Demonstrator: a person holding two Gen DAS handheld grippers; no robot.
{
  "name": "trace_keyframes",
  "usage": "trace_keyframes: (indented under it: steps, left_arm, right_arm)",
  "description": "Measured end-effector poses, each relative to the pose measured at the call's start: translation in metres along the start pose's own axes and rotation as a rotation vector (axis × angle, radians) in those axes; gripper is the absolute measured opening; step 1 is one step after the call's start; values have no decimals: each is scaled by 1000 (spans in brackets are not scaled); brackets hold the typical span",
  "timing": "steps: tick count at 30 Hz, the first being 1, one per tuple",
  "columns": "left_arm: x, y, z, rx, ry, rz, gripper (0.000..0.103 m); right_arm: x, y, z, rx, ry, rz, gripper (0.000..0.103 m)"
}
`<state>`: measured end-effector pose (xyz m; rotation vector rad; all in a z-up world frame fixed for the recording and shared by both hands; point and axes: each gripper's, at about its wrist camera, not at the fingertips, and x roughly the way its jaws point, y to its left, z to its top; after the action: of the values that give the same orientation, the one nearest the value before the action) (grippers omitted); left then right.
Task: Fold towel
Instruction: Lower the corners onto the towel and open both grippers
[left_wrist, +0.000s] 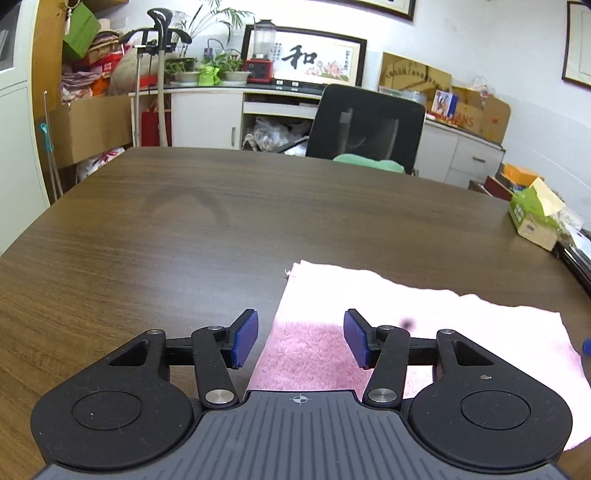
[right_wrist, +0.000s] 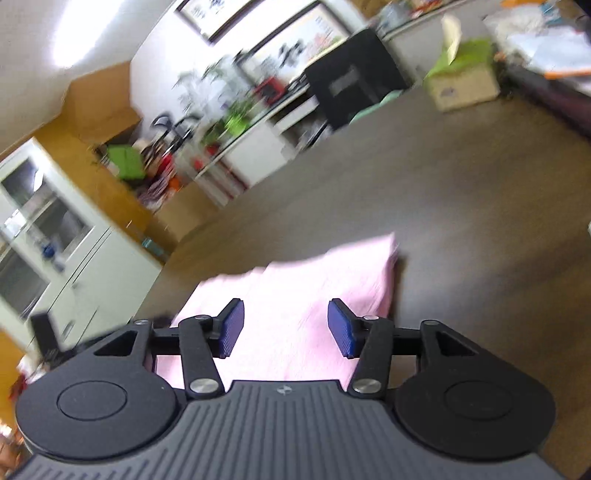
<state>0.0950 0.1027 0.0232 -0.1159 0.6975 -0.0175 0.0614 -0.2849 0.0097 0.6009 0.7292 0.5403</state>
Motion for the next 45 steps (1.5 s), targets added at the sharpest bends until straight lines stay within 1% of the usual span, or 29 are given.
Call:
trace_keyframes:
  steps: [2, 3, 4, 6, 7, 9, 10, 12, 13, 16, 17, 18, 20, 22, 26, 30, 32, 33, 36, 38, 42, 45]
  left_arm:
    - [2, -1, -1, 8, 14, 9, 55]
    - [2, -1, -2, 12, 20, 14, 55]
    - [3, -2, -3, 14, 22, 21, 55]
    - [4, -4, -5, 17, 27, 35, 56]
    - [5, -5, -6, 19, 29, 41, 56]
    - [6, -6, -8, 22, 34, 55, 61]
    - [7, -7, -9, 24, 36, 62, 65]
    - [8, -9, -11, 27, 41, 75, 69]
    - [8, -9, -13, 29, 43, 82, 71]
    - [11, -13, -14, 33, 30, 114, 74]
    - [12, -15, -14, 34, 20, 129, 74]
    - [12, -15, -14, 36, 15, 139, 74]
    - [14, -16, -13, 39, 5, 157, 74]
    - [16, -16, -11, 41, -1, 174, 74]
    - [14, -10, -5, -14, 10, 160, 73]
    - [-2, 3, -4, -47, -25, 152, 72]
    - [-16, 11, -5, -45, -49, 138, 72]
    - [-18, 12, -6, -36, -52, 136, 72]
    - [-27, 8, -17, 37, -62, 155, 72]
    - [-30, 0, -28, 111, -55, 164, 72]
    - [-25, -16, -45, 241, -35, 244, 72]
    - [-23, -20, -45, 258, -32, 250, 73]
  right_arm:
    - [3, 2, -3, 11, 39, 26, 56]
    - [6, 2, -3, 21, 60, 25, 56]
    - [9, 3, -3, 25, 82, 3, 56]
    - [13, 5, -1, -1, 95, -52, 55]
    - [14, 5, 2, -10, 96, -55, 55]
    - [16, 5, 9, -24, 104, -73, 55]
    - [19, 5, 15, -46, 109, -92, 55]
    - [28, 4, 28, -86, 104, -141, 50]
    - [32, 3, 33, -101, 103, -159, 51]
    - [44, 0, 49, -91, 121, -171, 51]
    - [46, 0, 50, -88, 123, -172, 55]
    - [46, 4, 49, -98, 123, -170, 58]
    - [46, 13, 44, -126, 121, -167, 60]
    - [41, 26, 30, -187, 95, -177, 61]
    - [38, 44, 20, -268, 50, -213, 63]
    - [30, 66, 9, -313, 34, -200, 65]
    - [29, 75, -1, -355, 42, -223, 68]
    - [28, 78, -6, -377, 43, -249, 68]
    - [27, 86, -20, -444, 42, -322, 71]
    - [26, 85, -24, -445, 51, -329, 74]
    - [30, 77, -24, -405, 64, -331, 76]
    - [34, 72, -23, -400, 71, -328, 78]
